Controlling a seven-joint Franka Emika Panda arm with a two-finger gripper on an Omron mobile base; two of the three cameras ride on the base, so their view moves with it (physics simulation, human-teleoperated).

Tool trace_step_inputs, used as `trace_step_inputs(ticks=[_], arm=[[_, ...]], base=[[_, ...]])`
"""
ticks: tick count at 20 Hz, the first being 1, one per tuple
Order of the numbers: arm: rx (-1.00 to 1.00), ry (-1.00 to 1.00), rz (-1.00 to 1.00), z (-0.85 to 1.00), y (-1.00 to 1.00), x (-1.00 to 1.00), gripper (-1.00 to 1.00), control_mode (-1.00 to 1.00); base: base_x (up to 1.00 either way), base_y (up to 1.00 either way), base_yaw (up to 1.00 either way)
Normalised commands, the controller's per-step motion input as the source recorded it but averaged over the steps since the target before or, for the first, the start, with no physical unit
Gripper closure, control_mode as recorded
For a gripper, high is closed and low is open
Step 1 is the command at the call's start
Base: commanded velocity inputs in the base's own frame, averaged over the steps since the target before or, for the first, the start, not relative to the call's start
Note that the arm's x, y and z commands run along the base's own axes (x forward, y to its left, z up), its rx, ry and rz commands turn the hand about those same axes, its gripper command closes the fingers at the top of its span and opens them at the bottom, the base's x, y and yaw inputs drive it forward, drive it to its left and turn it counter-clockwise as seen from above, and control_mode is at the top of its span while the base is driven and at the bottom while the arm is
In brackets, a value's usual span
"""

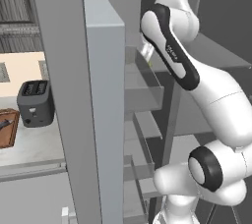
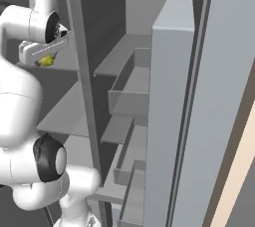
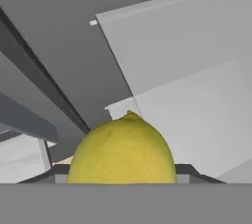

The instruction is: Retrieve a lemon from the fridge and place it on the cutting board with the fish.

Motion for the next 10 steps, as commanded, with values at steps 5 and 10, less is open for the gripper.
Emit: trace_step_inputs(ticks=[5, 10], arm=[[0.00, 0.00, 0.02, 0.00, 0.00, -0.69, 1.00, -1.00], [0.00, 0.00, 0.00, 0.00, -0.01, -0.93, 1.00, -1.00]], base=[[0.00, 0.00, 0.00], [0.00, 0.00, 0.00]])
